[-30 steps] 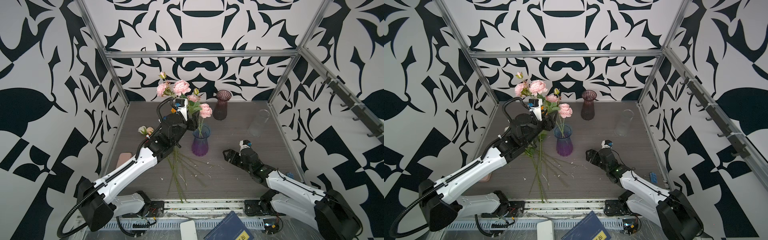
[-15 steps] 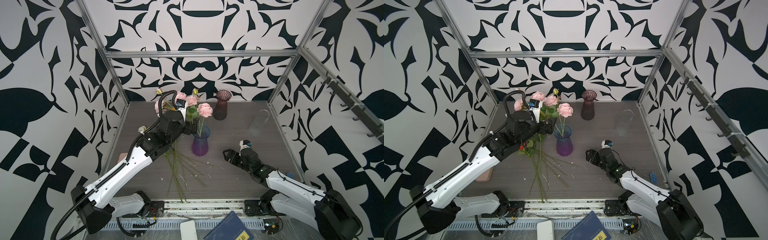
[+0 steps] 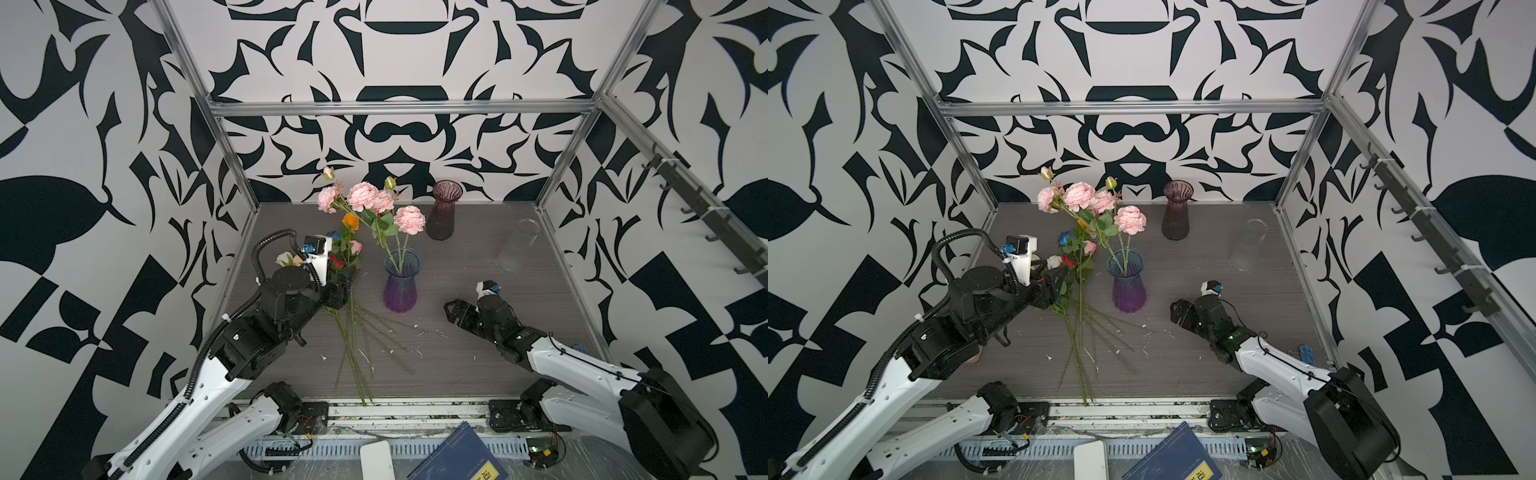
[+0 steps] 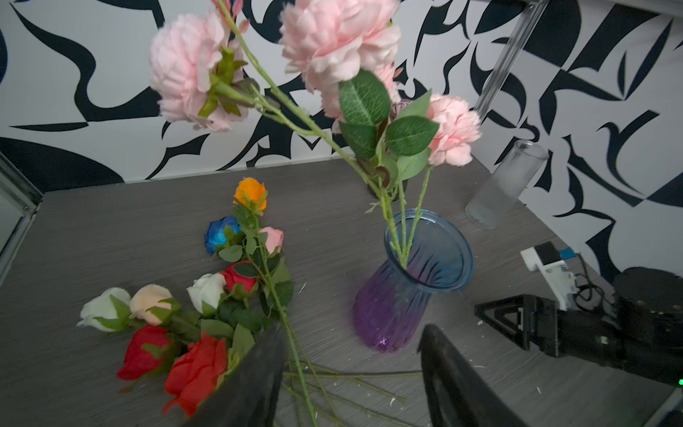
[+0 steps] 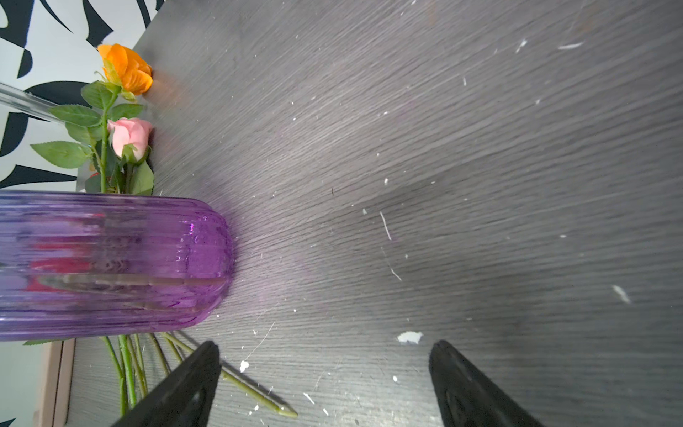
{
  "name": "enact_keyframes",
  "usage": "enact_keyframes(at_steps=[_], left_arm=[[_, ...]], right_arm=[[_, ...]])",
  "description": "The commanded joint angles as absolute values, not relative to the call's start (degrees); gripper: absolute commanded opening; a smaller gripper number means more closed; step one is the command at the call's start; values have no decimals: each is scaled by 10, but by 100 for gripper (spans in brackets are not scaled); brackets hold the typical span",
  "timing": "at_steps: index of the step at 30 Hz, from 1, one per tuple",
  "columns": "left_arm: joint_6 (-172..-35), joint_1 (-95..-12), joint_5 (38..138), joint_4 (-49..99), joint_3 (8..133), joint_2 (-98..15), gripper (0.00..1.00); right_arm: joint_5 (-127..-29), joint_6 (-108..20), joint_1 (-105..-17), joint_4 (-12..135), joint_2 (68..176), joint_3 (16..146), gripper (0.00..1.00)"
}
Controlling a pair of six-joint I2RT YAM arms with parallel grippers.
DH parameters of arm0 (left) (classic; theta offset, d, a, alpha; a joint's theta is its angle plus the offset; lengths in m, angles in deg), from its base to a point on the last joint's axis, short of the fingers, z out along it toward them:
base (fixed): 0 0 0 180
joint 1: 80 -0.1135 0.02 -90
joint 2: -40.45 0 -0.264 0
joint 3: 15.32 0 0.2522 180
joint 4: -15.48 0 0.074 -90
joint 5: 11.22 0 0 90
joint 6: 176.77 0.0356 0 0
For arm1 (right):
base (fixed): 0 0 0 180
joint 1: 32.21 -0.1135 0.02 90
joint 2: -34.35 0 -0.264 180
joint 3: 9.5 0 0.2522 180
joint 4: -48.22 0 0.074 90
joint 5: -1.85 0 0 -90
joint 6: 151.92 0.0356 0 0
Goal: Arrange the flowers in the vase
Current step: 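Open the left gripper and move it back to the rose bunch, then lower the left gripper onto the stems and close on a red rose stem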
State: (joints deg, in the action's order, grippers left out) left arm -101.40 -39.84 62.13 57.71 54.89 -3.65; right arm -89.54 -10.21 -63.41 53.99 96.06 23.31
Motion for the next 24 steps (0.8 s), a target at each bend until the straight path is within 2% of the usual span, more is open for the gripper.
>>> enact_keyframes(at_steps=[1,7,14,15,17,24], left_arm=[[-1043,-444,696,618,539,-64,60],[-1072,-564,851,614,531,-146,55],[-1114,-634,902,620,529,-258,33],[-1120,-635,901,618,526,-269,33],[-1133,-635,897,615,521,-284,42],[-1169,-634,854,630,491,-310,41]], right_arm=[[-893,-113,-634,525,961,256,92],[-898,-110,-633,525,950,251,92],[-900,-108,-634,523,946,247,92],[-900,-108,-634,523,947,247,92],[-899,-108,-634,522,948,247,92],[-897,-107,-634,518,953,248,92]])
